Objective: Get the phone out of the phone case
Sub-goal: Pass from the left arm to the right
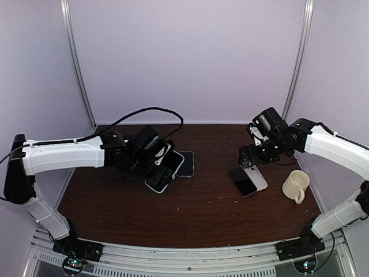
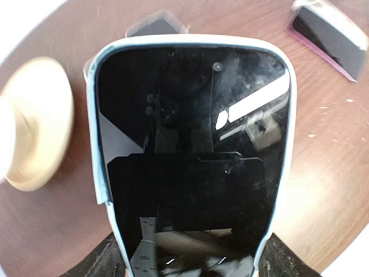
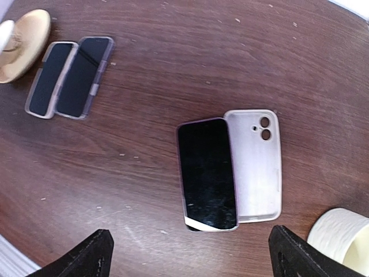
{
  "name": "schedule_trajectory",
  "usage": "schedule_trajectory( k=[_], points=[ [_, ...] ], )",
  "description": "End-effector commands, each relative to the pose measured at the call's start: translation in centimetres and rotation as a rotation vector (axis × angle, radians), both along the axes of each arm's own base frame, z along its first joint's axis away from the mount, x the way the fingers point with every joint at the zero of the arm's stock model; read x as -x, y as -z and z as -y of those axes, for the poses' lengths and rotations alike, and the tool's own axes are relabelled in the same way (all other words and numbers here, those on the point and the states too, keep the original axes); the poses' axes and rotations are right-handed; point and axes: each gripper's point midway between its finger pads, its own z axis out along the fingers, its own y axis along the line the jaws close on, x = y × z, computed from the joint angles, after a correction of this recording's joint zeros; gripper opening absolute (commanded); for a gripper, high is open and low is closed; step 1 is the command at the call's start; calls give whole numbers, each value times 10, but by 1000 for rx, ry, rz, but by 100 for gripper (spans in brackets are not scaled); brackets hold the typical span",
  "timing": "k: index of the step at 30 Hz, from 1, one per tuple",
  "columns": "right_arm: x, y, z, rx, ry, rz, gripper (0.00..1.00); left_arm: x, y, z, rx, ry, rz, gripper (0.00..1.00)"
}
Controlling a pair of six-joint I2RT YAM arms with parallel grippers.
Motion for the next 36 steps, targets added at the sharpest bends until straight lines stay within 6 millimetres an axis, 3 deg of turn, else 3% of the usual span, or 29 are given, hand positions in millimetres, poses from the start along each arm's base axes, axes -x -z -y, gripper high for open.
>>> schedule_trajectory(
  k=[1,6,11,16,21,29,36],
  points=[
    [5,-41,-27,-170,-112,65,99,-15,-86,11,30,223,302,48],
    [17,-74,-61,-373,-253,106,99,-17,-136,3,23,327,524,50],
    [29,-104,-89,-563,-369,143,100,1,-155,7,63,523,716,51],
    [39,-124,-111,-670,-437,154,100,9,-154,7,-13,667,857,49],
    [50,-137,-135,-740,-473,139,98,7,-148,14,-63,718,867,48],
    [70,-139,-177,-773,-525,93,94,5,-140,20,-18,697,861,47],
    [76,-136,-197,-788,-542,60,90,11,-126,19,3,713,832,47]
  ],
)
